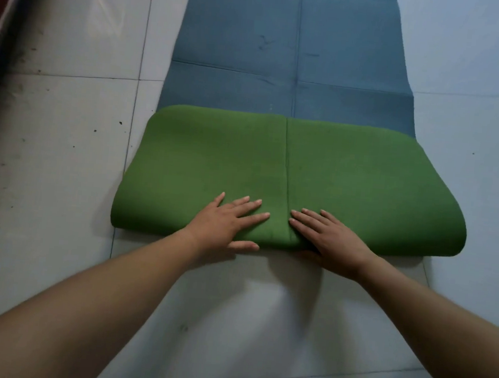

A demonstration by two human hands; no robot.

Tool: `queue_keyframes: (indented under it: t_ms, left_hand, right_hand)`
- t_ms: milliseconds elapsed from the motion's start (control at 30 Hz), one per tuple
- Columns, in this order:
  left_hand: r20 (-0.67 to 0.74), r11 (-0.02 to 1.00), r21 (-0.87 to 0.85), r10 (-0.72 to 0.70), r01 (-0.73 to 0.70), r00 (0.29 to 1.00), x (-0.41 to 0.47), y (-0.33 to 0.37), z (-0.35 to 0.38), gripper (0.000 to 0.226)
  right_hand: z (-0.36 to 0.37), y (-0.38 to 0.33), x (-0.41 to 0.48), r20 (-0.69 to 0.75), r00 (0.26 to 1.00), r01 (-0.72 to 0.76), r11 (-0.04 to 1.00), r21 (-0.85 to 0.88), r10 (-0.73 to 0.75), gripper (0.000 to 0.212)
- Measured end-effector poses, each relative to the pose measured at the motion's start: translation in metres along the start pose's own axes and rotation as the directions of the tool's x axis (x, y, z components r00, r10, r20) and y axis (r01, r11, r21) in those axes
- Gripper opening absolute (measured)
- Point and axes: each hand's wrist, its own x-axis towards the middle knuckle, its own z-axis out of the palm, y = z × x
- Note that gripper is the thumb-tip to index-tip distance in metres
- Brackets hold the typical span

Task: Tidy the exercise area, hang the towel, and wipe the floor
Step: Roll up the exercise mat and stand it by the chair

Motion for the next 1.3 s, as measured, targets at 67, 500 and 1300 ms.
queue_keyframes:
  t_ms: [67, 500, 1300]
  left_hand:
    - [-0.028, 1.000, -0.008, 0.006, -0.006, 1.000, 0.003, -0.003, -0.011, 0.077]
    - [-0.237, 0.994, 0.015, -0.101, 0.108, 0.966, 0.007, -0.010, -0.169, 0.074]
    - [-0.057, 0.983, -0.183, 0.009, -0.019, 0.998, 0.120, -0.085, -0.293, 0.031]
  right_hand:
    - [-0.009, 0.005, 0.000, -0.009, 1.000, 0.006, 0.994, 0.113, -0.006, 0.062]
    - [-0.169, 0.060, 0.025, -0.185, 0.979, -0.035, 0.959, 0.281, 0.090, 0.043]
    - [-0.228, 0.118, 0.070, -0.302, 0.851, -0.326, 0.884, 0.336, 0.429, 0.060]
